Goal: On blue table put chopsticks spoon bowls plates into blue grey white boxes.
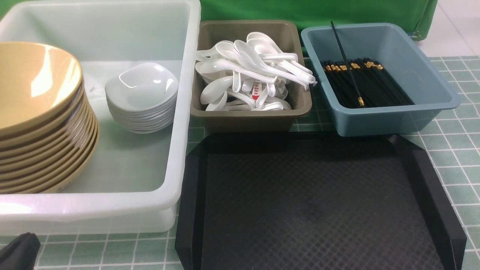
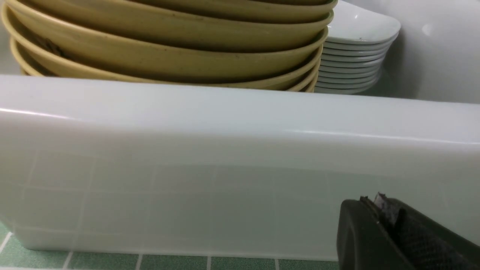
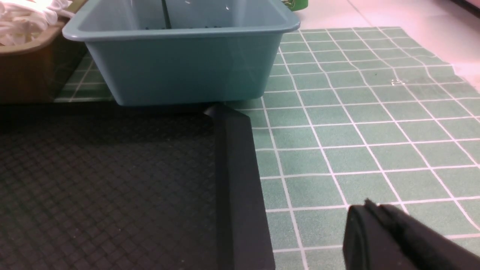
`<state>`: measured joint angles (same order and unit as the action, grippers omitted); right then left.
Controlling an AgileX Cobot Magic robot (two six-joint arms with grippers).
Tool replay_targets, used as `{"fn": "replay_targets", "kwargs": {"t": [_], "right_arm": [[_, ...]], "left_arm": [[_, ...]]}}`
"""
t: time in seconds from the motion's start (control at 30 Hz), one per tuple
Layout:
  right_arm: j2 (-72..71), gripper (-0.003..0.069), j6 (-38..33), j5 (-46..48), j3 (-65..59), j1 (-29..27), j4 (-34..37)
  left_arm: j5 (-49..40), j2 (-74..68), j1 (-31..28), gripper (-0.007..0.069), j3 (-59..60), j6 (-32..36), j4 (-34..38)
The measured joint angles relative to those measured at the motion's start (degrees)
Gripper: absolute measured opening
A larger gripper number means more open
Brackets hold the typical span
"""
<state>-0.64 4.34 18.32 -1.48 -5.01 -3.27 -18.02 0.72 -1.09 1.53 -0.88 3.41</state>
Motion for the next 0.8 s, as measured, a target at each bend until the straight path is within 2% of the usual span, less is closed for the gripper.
{"fn": "replay_targets", "kwargs": {"t": [0.8], "right_arm": [[0.0, 0.0076, 0.0, 0.0, 0.0, 0.0, 0.0]], "left_arm": [[0.0, 0.0, 0.0, -0.0012, 0.0, 0.0, 0.0]]}}
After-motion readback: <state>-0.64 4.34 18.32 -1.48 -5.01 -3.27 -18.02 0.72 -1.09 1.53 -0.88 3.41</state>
